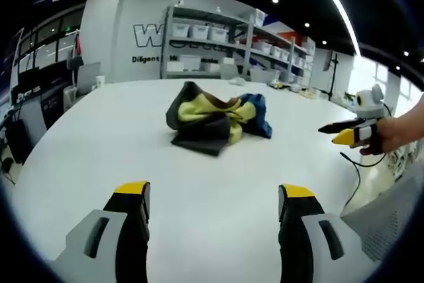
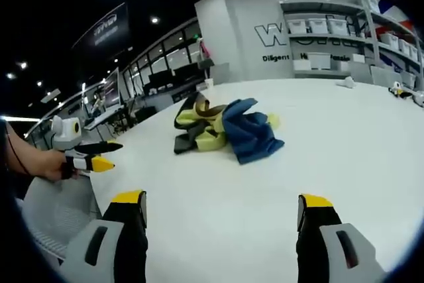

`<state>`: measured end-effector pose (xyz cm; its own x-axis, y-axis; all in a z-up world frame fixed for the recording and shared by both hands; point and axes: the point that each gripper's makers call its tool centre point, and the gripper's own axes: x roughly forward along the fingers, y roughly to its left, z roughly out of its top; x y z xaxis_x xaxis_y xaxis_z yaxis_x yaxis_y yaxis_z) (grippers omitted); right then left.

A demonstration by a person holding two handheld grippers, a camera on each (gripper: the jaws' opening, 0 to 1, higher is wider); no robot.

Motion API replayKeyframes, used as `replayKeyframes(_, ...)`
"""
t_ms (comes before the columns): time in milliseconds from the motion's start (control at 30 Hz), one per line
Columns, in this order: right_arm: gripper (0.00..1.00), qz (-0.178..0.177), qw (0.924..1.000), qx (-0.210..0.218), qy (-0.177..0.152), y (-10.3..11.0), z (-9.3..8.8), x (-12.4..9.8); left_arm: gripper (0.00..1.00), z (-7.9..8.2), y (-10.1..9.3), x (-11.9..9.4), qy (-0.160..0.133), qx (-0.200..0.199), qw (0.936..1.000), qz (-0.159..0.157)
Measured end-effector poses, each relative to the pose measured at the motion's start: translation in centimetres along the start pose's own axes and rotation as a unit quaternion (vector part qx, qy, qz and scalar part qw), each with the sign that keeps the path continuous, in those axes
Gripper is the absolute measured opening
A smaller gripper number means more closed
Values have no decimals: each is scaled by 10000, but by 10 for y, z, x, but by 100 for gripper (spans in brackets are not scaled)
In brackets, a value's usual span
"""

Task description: Fold the garment on the visible template until the final outline fits inside the template.

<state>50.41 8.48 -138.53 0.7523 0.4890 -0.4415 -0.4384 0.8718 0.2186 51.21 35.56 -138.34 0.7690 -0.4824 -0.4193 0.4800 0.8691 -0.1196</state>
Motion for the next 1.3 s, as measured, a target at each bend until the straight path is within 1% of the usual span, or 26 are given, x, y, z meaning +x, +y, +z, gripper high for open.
replayKeyframes(200,91,-12,10000,-23,71,-1,-4,0,77,-4,0,0,112,-28,9999,18)
replayKeyframes(400,90,-37,10000,-16,70,-4,-4,-1,76,-8,-1,1,196,-45,9998,6)
replayKeyframes(567,90,-78,9999,-6,113,-8,-6,-1,75,-10,-1,3,241,-133,9996,15)
replayKeyframes(733,89,-91,9999,37,77,-9,-3,1,76,-15,1,3,349,-154,9993,36)
replayKeyframes(967,89,-102,9998,72,120,-10,-4,4,75,-18,0,4,427,-195,9989,35)
replayKeyframes(1300,87,-123,9998,49,167,-16,-2,6,74,-21,0,12,512,-244,9984,19)
